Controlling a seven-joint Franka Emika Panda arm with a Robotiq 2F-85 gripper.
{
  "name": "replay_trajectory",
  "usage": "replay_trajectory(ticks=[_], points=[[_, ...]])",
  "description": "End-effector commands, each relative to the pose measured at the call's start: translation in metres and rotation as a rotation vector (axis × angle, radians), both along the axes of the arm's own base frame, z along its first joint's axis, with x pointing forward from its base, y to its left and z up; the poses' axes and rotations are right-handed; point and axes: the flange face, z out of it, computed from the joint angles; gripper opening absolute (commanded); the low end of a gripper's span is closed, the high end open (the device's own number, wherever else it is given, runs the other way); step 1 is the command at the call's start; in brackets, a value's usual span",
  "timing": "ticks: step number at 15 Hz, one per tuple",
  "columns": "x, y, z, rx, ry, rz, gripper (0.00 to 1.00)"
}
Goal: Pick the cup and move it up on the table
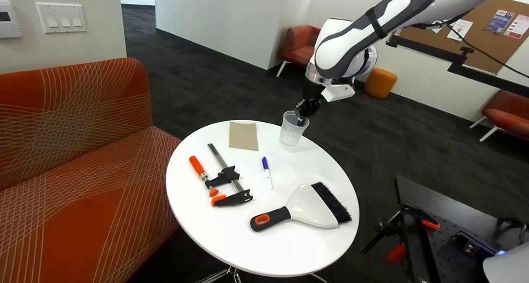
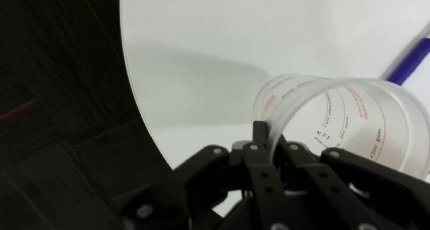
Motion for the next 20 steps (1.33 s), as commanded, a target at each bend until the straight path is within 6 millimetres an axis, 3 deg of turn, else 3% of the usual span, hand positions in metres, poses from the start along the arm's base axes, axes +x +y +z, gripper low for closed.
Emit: replay_trajectory(ticks=[1, 4, 6, 12, 20], points=[[0.006, 0.03, 0.048, 0.025, -0.079, 0.077, 0.01], [0.026, 0.057, 0.067, 0.048, -0.122, 0.154, 0.01], [0.039, 0.076, 0.07, 0.076, -0.144, 0.21, 0.01], [0.061, 0.12, 0.048, 0.109, -0.141, 0.335, 0.01], [0.082, 0.147, 0.009, 0.095, -0.095, 0.414, 0.01]])
